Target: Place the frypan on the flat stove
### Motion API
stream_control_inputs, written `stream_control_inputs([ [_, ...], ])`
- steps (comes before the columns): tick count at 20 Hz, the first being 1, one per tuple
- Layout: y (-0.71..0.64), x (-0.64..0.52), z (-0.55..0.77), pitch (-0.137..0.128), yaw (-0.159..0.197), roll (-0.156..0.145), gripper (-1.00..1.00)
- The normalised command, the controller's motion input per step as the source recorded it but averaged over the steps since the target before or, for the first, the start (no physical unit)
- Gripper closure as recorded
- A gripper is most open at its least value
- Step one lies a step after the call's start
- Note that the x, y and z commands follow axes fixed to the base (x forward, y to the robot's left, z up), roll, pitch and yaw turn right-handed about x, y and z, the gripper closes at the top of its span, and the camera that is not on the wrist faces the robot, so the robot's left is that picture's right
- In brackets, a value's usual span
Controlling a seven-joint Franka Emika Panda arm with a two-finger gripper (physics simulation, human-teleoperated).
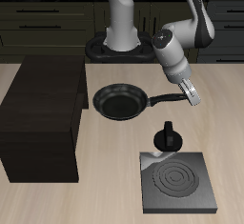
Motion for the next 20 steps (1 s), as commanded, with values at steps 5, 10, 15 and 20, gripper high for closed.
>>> stream_control_inputs([
  [5, 0.12, 0.08, 0.14, -0.047, 0.045, 0.034, -1.0],
  [10, 0.14, 0.16, 0.15, -0.024, 0.033, 0.017, -1.0],
  [15, 0.03, 0.15, 0.11, -0.024, 0.007, 0.011, -1.0],
  [20, -0.15, 0.17, 0.11, -0.039, 0.027, -0.025, -1.0],
])
